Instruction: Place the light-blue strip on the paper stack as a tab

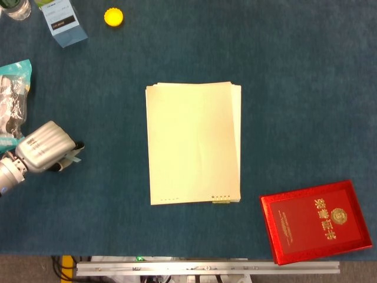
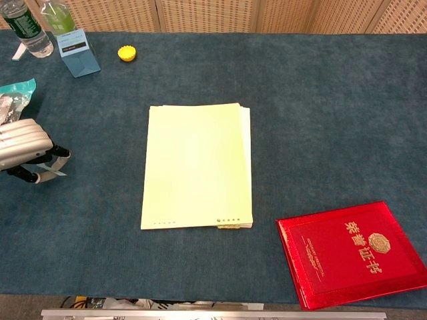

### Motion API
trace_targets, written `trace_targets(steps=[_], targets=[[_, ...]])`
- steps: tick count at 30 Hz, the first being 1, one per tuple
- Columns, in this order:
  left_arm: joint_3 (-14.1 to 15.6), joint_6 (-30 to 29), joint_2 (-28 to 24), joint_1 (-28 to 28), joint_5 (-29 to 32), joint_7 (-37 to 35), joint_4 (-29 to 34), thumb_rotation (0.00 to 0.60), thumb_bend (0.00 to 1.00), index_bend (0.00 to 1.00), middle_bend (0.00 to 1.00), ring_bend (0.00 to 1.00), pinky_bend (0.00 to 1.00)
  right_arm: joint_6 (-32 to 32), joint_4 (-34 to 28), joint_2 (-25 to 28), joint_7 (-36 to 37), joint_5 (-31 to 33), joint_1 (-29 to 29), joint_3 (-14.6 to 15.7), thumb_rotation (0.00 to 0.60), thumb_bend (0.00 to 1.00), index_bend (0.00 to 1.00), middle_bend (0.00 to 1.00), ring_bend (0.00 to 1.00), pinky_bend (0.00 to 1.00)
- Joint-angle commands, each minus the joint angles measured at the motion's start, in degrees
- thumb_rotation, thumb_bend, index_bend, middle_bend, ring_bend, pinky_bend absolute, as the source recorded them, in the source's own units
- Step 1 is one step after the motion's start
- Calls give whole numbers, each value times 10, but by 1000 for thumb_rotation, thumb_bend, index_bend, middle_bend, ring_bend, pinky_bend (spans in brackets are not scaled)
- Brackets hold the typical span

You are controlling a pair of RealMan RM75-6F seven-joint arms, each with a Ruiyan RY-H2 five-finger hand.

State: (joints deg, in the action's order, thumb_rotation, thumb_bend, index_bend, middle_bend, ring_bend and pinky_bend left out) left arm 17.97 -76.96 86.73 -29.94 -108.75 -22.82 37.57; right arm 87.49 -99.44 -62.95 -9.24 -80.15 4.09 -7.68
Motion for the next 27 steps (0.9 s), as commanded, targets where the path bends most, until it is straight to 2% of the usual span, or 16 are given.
trace_targets(steps=[1, 8, 14, 19, 27], targets=[[-7, -11, -20, -14, -2, 6, 40, 600, 340, 578, 987, 1000, 992, -2, 2, 0, 2, 0, 1, 1, 600, 381, 370, 425, 490, 445], [-18, -22, -67, -57, -26, 30, 160, 600, 340, 577, 987, 1000, 992, -5, 7, 2, 9, -1, 2, 0, 600, 382, 370, 425, 490, 445], [-27, 5, -82, -101, -48, 50, 250, 600, 340, 577, 987, 1000, 993, -6, 11, 4, 16, 2, 1, -1, 600, 381, 370, 425, 490, 445], [-42, 35, -68, -136, -61, 70, 288, 600, 340, 577, 987, 1000, 993, -9, 16, 2, 19, 1, 3, -1, 600, 381, 370, 425, 490, 445], [-67, 77, -26, -180, -62, 73, 296, 600, 340, 580, 987, 1000, 992, -7, 22, 2, 24, 4, 1, -3, 600, 381, 370, 425, 464, 445]])
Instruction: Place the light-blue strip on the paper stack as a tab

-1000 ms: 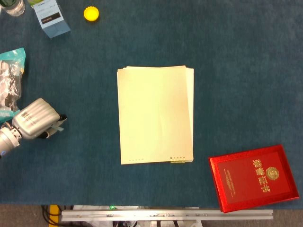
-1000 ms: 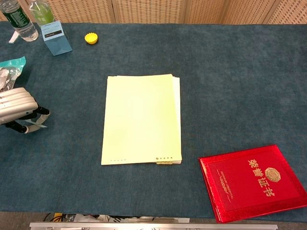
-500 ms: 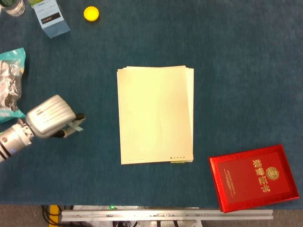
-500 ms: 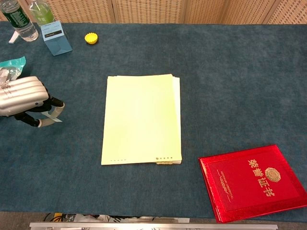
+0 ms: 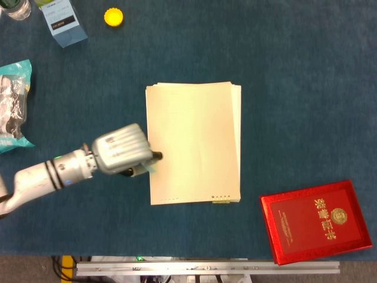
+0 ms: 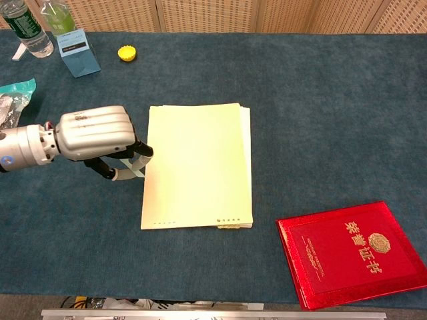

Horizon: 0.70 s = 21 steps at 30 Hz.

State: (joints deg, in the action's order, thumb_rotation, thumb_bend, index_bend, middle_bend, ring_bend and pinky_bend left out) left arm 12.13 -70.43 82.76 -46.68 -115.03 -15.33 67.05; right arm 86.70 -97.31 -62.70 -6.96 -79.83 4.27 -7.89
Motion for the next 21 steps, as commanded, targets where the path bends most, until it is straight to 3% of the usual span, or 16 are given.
trace_targets(steps=[1, 8, 21], targets=[[-11, 18, 20, -19, 1, -3, 0, 600, 340, 580, 987, 1000, 992, 2, 2, -1, 3, 1, -1, -1, 600, 381, 370, 425, 459, 445], [-30, 57, 63, -45, 21, -4, -17, 600, 340, 580, 983, 1000, 988, 0, 11, -3, 10, 6, -3, -1, 600, 381, 370, 425, 436, 445], [-33, 90, 139, -62, 54, -37, -94, 600, 340, 578, 981, 999, 988, -3, 24, -5, 20, 14, -6, -1, 600, 382, 370, 424, 432, 445]])
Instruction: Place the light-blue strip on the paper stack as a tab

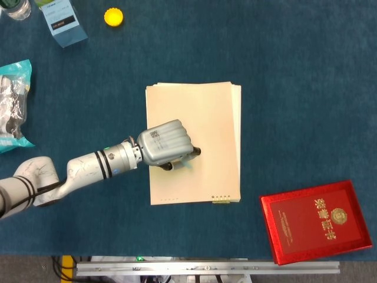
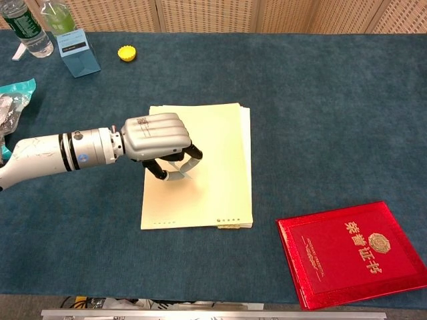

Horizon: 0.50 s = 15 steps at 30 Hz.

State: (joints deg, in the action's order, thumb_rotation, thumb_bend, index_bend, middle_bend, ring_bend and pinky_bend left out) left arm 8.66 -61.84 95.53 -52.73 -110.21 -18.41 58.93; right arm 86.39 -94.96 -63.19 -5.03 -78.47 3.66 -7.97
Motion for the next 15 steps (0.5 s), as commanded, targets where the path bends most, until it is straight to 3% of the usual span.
trace_targets(steps=[1, 7, 15], targets=[[3, 6, 15, -1, 8, -8, -19, 600, 339, 578, 980, 999, 987, 0, 1, -1, 1, 0, 0, 0, 600, 382, 370, 424, 432, 445], [6, 13, 37, 2, 23, -16, -43, 600, 339, 569, 978, 998, 987, -3, 4, -2, 4, -2, 1, 1, 600, 381, 370, 424, 432, 445], [13, 15, 34, 0, 31, -13, -39, 600, 339, 473, 982, 997, 987, 0, 5, -2, 6, -4, 0, 0, 600, 381, 370, 424, 432, 445]])
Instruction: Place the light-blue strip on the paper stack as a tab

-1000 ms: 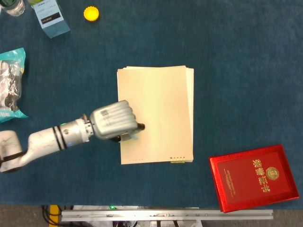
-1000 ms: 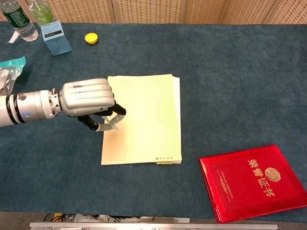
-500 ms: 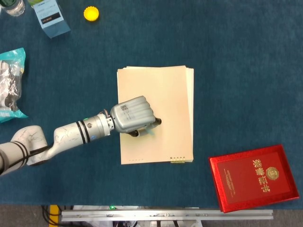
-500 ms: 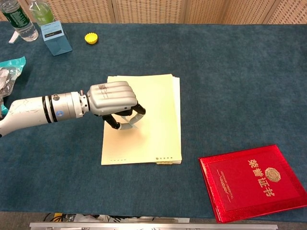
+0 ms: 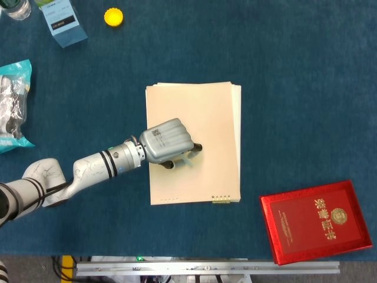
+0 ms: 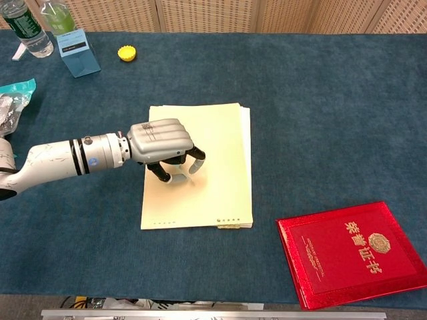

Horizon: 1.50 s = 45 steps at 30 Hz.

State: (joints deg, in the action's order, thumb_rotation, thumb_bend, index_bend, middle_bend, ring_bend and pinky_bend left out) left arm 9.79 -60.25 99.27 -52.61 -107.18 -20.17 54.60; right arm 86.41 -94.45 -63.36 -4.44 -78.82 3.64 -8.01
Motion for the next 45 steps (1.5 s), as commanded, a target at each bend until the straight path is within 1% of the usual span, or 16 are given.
trace_targets(steps=[1, 5, 10, 17, 26, 31, 36, 39, 45], targets=[[1, -1, -5, 0, 2, 10, 7, 600, 339, 464, 981, 997, 987, 1, 0, 0, 0, -2, 0, 0, 600, 381, 370, 424, 432, 445], [2, -3, -17, 3, 9, 18, 20, 600, 338, 421, 978, 996, 987, 3, 1, 0, 2, -3, -1, -1, 600, 382, 370, 425, 432, 445], [3, -3, -36, 8, 17, 31, 38, 600, 339, 396, 975, 994, 986, 2, 2, 0, 4, -2, 0, -2, 600, 382, 370, 424, 432, 445], [10, 25, -56, 11, 33, 54, 63, 600, 338, 383, 971, 990, 986, 0, 8, -3, 10, -5, 1, -1, 600, 381, 370, 425, 432, 445], [-6, 29, -68, 16, 56, 65, 79, 600, 339, 379, 969, 988, 986, 4, 12, -3, 17, -6, -3, 0, 600, 381, 370, 424, 432, 445], [-11, 40, -74, 18, 69, 76, 88, 600, 339, 375, 969, 988, 986, 5, 13, -2, 20, -7, -4, 0, 600, 382, 370, 425, 432, 445], [-19, 49, -81, 26, 87, 105, 99, 600, 339, 355, 968, 986, 986, 6, 14, -1, 22, -9, -4, 0, 600, 382, 370, 425, 432, 445], [-26, 40, -80, 36, 97, 121, 99, 600, 339, 349, 967, 986, 986, 6, 15, -2, 24, -10, -5, 1, 600, 382, 370, 424, 432, 445], [-30, 47, -87, 44, 109, 146, 112, 600, 339, 335, 965, 986, 986, 5, 18, -4, 26, -10, -4, 1, 600, 382, 370, 425, 432, 445]])
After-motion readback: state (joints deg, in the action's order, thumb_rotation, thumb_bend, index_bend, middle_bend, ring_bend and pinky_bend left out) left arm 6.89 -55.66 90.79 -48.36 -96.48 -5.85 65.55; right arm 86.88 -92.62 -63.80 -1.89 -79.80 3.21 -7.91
